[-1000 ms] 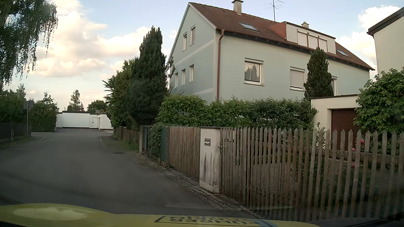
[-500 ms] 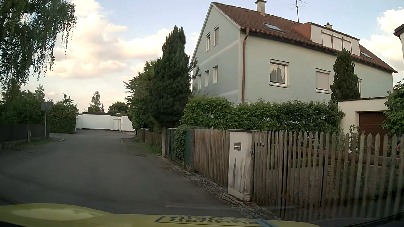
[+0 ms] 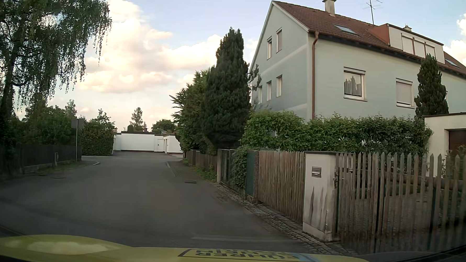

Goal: Follow the waypoints while adhering to traffic rules and regulations

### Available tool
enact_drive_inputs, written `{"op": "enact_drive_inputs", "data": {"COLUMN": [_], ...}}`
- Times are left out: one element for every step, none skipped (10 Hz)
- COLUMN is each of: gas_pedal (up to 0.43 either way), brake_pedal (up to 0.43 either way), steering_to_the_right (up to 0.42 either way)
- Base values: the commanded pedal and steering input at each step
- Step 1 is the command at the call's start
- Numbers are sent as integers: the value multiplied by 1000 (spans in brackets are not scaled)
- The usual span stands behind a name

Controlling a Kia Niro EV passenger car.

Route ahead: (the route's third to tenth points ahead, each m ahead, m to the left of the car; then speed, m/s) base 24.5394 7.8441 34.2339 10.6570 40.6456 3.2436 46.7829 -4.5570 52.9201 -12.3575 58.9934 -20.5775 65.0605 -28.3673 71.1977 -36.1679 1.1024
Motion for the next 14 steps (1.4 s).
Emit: {"op": "enact_drive_inputs", "data": {"gas_pedal": [0,0,0,0,0,0,0,0,0,0,0,0,0,0], "brake_pedal": [122,134,146,146,146,152,152,152,152,152,152,152,152,152], "steering_to_the_right": [-670,-663,-654,-646,-640,-635,-631,-626,-624,-622,-611,-596,-587,-583]}}
